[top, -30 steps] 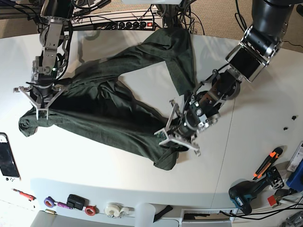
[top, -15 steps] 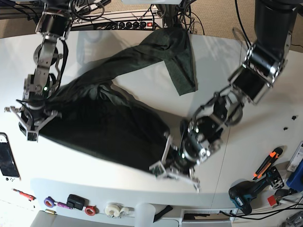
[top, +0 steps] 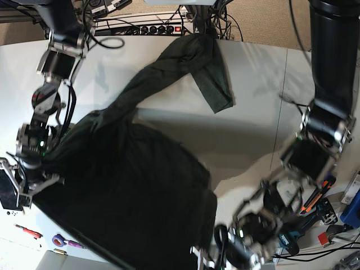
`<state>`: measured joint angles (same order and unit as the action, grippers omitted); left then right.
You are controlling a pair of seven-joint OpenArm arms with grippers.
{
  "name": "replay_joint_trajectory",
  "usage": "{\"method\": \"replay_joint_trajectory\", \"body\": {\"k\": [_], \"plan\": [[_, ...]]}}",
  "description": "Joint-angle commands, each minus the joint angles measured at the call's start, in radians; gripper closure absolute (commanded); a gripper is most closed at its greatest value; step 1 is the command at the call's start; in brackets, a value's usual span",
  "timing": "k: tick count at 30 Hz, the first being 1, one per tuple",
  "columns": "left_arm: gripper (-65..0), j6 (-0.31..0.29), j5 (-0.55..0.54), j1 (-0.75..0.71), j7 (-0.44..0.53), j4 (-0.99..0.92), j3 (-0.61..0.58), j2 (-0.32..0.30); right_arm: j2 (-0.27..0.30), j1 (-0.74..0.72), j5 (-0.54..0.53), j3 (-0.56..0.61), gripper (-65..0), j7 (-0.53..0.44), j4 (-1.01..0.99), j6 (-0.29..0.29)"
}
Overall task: Layout the t-shirt on the table in an organized manner, then fold the t-shirt properly
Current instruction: 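Drag the lifted shirt body across and lay it flat with the left gripper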
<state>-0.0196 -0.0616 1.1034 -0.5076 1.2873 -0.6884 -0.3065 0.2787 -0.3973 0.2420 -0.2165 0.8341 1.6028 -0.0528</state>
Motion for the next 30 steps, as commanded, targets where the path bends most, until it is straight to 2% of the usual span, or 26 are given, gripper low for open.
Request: {"method": "replay_joint_trajectory", "body": {"k": [1, 6, 11, 14, 17, 20, 26, 30], "plan": [[0.0, 0.039, 0.021, 0.066, -0.001, 0.004, 0.013, -0.007, 0.018, -0.039, 0.027, -0.008, 0.0, -0.01, 0.006, 0.02], [0.0, 0.04, -0.005, 0.106, -0.147, 0.073, 0.058, -0.021, 0.037, -0.037, 0.028, -0.008, 0.0, 0.054, 0.055, 0.018], [0.0, -0.118, -0.209, 0.029, -0.405, 0.208, 0.163, -0.104, 0.051, 0.101, 0.027, -0.008, 0.0, 0.128, 0.218, -0.011], [0.0, -0.195, -0.33, -0.069, -0.514, 0.257, 0.215, -0.162, 0.051, 0.23, -0.015, -0.008, 0.0, 0.175, 0.342, -0.048], [0.0, -0.235, -0.414, -0.193, -0.526, 0.274, 0.247, -0.21, 0.051, 0.363, -0.077, -0.008, 0.0, 0.204, 0.455, -0.089], [0.0, -0.245, -0.415, -0.324, -0.526, 0.274, 0.253, -0.235, 0.051, 0.483, -0.116, -0.008, 0.0, 0.258, 0.538, -0.116], [0.0, -0.271, -0.41, -0.564, -0.525, 0.274, 0.253, -0.245, 0.05, 0.694, -0.132, -0.008, 0.0, 0.33, 0.599, -0.138], [0.0, -0.29, -0.393, -0.677, -0.525, 0.274, 0.253, -0.245, 0.051, 0.79, -0.183, -0.008, 0.0, 0.371, 0.599, -0.138]]}}
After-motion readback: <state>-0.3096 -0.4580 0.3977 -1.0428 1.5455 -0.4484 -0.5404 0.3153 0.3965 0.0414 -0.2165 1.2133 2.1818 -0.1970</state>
